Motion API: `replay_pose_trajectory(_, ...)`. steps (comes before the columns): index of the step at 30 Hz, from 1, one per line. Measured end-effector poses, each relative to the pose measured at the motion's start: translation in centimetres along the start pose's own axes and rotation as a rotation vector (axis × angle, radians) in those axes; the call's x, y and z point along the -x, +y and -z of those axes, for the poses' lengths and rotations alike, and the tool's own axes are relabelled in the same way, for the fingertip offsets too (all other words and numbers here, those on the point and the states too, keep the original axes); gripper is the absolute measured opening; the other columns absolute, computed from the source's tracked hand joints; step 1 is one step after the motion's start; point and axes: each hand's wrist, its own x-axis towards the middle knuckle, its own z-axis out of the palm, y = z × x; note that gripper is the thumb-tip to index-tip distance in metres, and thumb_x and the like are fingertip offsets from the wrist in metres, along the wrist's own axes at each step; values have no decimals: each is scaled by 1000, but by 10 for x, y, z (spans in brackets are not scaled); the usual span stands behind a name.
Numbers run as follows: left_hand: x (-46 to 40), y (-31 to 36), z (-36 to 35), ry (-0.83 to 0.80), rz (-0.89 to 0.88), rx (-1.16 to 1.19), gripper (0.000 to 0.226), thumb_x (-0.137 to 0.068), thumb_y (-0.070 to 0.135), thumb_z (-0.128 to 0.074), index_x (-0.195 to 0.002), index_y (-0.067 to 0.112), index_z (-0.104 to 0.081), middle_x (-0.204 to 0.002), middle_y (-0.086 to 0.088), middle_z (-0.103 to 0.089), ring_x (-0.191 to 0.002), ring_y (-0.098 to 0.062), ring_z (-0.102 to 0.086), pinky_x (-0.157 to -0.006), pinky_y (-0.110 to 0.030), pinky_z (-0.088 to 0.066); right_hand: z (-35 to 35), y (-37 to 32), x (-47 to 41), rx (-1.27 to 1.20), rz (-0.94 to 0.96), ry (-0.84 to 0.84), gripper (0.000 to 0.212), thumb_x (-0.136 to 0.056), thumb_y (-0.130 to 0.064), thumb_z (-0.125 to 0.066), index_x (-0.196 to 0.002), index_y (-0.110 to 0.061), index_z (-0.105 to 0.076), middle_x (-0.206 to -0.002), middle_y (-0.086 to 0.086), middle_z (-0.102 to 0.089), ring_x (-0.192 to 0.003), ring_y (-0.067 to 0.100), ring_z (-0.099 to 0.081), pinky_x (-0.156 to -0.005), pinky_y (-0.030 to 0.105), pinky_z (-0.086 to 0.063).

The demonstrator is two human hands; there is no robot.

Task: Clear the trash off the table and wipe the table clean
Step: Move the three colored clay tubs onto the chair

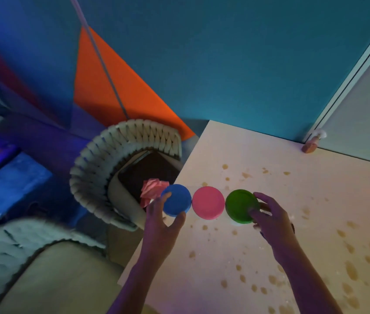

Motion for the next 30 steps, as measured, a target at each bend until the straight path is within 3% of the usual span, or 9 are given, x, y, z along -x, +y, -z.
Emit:
replay_pose_trajectory(3, 43, 0, 16, 60, 38, 6, 62, -88, 25, -76, -137, 47, -45, -136, 7, -41, -123, -13, -54, -93, -26, -46, -2, 5, 26, -16, 40, -90, 39, -89, -9, -70, -117, -36, -65, -117, 8, -64, -93, 26, -65, -63, 32, -51)
replay_pose_trajectory(11, 130, -7, 50, 187, 70, -48, 63, -88, 23, -77, -139, 42, -46, -138, 5, -39, -124, -17, -51, -91, -27, -48, -16, 13, 80, 18, 78, -187, 40, -90, -11, -70, -119, -37, -65, -115, -1, -62, -97, 23, -64, -69, 35, -53)
replay_pose_trajectory(16, 172, -19, 77, 288, 116, -16, 64, -86, 20, -79, -135, 46, -47, -141, 0, -40, -119, -17, -55, -92, -29, -50, -39, 13, 114, 129, 120, -277, 48, -86, -14, -75, -127, -35, -62, -119, -1, -61, -98, 20, -63, -87, 47, -55)
replay_pose_trajectory(21, 200, -37, 105, 376, 143, -70, 67, -83, 20, -80, -139, 40, -49, -139, -5, -46, -121, -19, -56, -98, -49, -53, -71, 14, 134, 265, 177, -375, 59, -82, -23, -80, -133, -38, -55, -126, 2, -54, -99, 20, -62, -78, 38, -56)
replay_pose_trajectory(30, 238, -86, 193, 516, 215, -39, 65, -82, 18, -81, -135, 43, -53, -131, 4, -48, -117, -9, -57, -99, -48, -52, -170, 14, 186, 409, 257, -592, 80, -71, -32, -88, -139, -36, -46, -123, -1, -47, -112, 18, -53, -81, 32, -48)
